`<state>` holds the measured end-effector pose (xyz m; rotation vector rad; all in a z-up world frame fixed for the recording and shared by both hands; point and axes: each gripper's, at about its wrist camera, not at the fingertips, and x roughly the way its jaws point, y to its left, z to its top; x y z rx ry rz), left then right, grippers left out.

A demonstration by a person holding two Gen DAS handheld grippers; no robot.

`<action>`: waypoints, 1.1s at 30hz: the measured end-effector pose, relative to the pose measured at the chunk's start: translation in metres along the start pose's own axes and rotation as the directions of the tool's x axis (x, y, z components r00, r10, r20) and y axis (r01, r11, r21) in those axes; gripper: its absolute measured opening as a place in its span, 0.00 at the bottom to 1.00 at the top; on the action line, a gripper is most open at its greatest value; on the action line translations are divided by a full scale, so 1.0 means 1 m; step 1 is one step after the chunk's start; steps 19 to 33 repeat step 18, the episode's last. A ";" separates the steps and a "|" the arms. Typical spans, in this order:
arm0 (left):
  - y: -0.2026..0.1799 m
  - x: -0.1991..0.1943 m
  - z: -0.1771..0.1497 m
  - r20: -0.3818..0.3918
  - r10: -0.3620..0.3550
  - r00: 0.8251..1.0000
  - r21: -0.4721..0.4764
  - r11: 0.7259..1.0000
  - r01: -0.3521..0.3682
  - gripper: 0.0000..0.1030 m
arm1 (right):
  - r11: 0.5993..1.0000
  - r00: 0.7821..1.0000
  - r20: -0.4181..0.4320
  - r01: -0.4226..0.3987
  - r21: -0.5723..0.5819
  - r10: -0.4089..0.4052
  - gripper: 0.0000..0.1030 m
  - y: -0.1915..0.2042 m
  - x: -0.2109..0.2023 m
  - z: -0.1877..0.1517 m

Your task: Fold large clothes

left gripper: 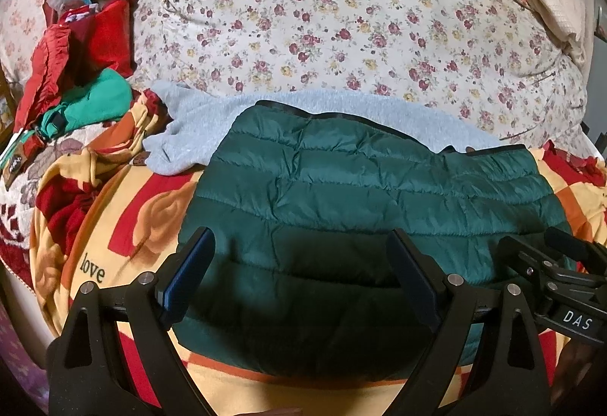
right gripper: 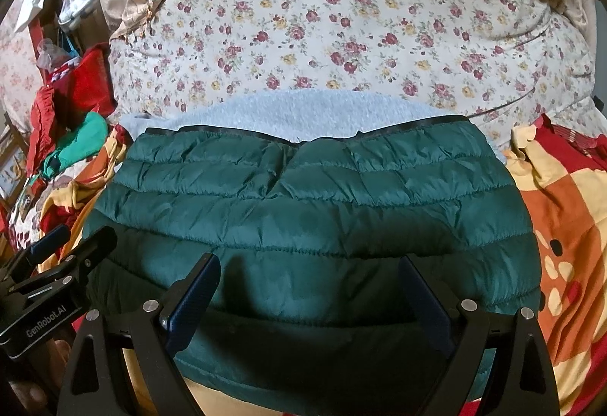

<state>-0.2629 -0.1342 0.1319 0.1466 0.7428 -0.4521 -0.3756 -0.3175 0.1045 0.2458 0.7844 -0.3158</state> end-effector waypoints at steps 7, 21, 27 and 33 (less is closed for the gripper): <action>-0.003 0.002 0.001 -0.005 -0.004 1.000 0.002 1.000 0.004 0.89 | 1.000 1.000 -0.005 -0.002 -0.001 0.002 0.91 0.001 0.001 0.002; 0.004 0.006 0.006 -0.027 -0.051 0.998 -0.033 0.998 0.050 0.89 | 0.996 0.997 0.006 -0.081 0.029 0.080 0.90 -0.013 0.003 0.009; 0.004 0.006 0.006 -0.027 -0.051 0.998 -0.033 0.998 0.050 0.89 | 0.996 0.997 0.006 -0.081 0.029 0.080 0.90 -0.013 0.003 0.009; 0.004 0.006 0.006 -0.027 -0.051 0.998 -0.033 0.998 0.050 0.89 | 0.996 0.997 0.006 -0.081 0.029 0.080 0.90 -0.013 0.003 0.009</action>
